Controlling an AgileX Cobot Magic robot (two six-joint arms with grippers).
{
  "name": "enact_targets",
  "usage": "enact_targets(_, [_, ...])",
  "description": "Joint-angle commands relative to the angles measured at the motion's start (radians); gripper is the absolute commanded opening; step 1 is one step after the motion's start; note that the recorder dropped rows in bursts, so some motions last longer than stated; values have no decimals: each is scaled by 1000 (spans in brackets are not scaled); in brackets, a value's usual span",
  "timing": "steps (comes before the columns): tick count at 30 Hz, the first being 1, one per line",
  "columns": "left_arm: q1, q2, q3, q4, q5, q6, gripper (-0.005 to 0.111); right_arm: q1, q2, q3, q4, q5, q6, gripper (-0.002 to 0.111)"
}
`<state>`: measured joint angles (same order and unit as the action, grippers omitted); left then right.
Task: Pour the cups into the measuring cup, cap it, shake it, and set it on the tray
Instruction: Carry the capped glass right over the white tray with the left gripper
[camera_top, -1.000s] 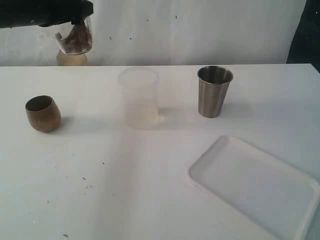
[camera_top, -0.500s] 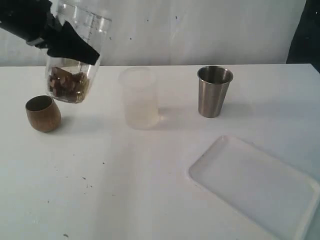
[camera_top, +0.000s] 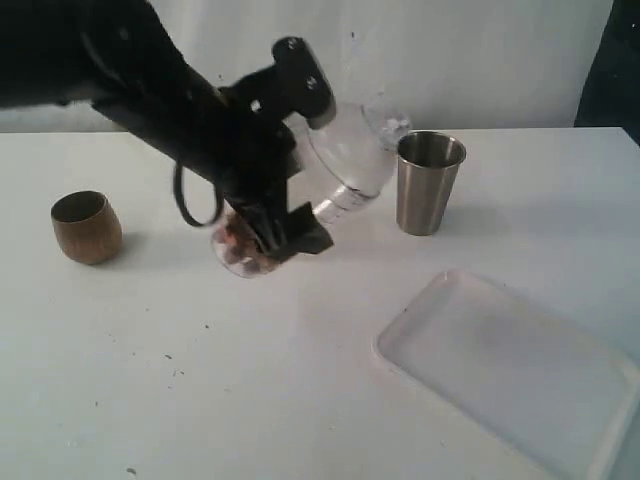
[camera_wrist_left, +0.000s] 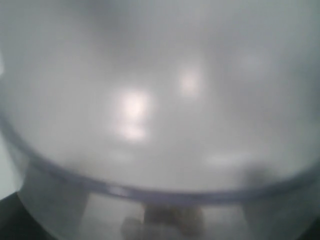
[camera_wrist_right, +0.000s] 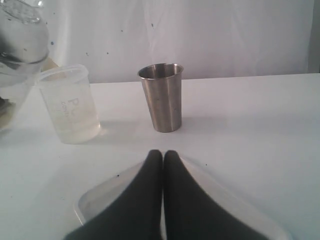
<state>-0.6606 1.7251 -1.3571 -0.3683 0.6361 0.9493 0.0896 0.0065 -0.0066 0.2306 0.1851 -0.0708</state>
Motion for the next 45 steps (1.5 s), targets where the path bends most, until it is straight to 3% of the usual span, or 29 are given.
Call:
enact_targets(1, [-123, -14, 142, -128, -549, -56, 0, 2, -7, 7, -3, -7, -4, 0])
enact_targets(4, [-197, -10, 216, -221, -857, -88, 0, 2, -7, 7, -3, -7, -4, 0])
enact_targets(7, [-239, 3, 259, -155, -1032, -267, 0, 2, -7, 7, -3, -7, -4, 0])
enact_targets(14, [-215, 54, 357, 468, -1458, -1135, 0, 2, -7, 7, -3, -7, -4, 0])
enact_targets(21, [-150, 142, 312, 1056, -1480, -1477, 0, 2, -7, 7, -3, -7, -4, 0])
enact_targets(25, [-139, 183, 296, 1147, -1486, -1520, 0, 2, -7, 7, -3, -7, -4, 0])
enact_targets(32, [-139, 299, 281, 1127, -1627, -1329, 0, 2, -7, 7, -3, -7, -4, 0])
enact_targets(45, [-141, 490, 80, 1135, -1638, -1446, 0, 2, -7, 7, -3, -7, -4, 0])
